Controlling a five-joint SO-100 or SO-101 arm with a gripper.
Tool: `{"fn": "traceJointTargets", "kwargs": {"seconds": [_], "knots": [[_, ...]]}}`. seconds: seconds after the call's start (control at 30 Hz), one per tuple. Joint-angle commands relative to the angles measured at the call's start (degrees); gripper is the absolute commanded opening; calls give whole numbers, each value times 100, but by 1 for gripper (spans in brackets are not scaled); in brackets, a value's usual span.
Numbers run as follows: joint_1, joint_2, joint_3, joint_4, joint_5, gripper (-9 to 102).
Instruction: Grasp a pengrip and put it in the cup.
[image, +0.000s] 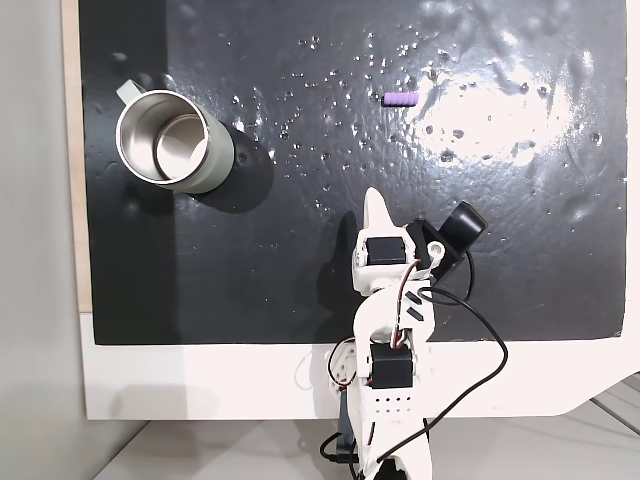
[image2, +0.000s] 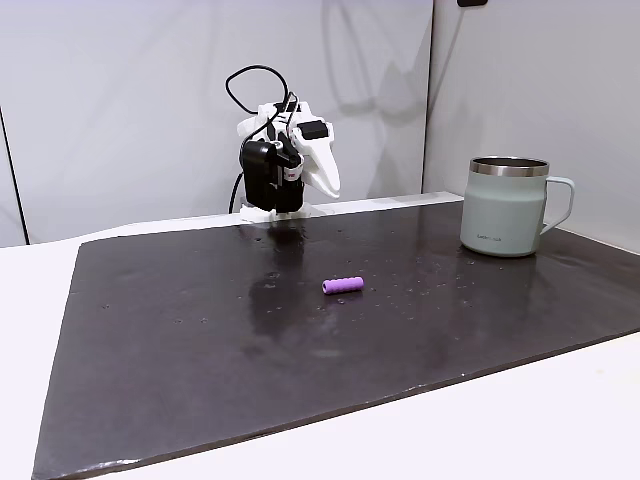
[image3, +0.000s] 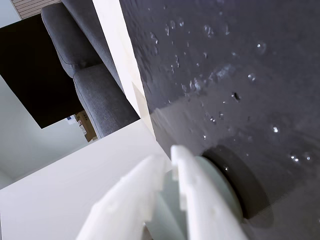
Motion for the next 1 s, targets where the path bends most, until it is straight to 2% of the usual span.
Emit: {"fn": "traceJointTargets", "kwargs": {"seconds": [0.0, 0.37, 0.6, 0.73, 0.87, 0.97], "knots": [[-141, 70, 308, -9, -176, 0], [-141, 70, 281, -158, -308, 0], [-281, -88, -765, 114, -703, 0], [-404, -1591, -2153, 360, -677, 0], [-290, -3665, -4201, 1107, -255, 0], [-290, -4623, -5414, 1591, -9, 0]]}}
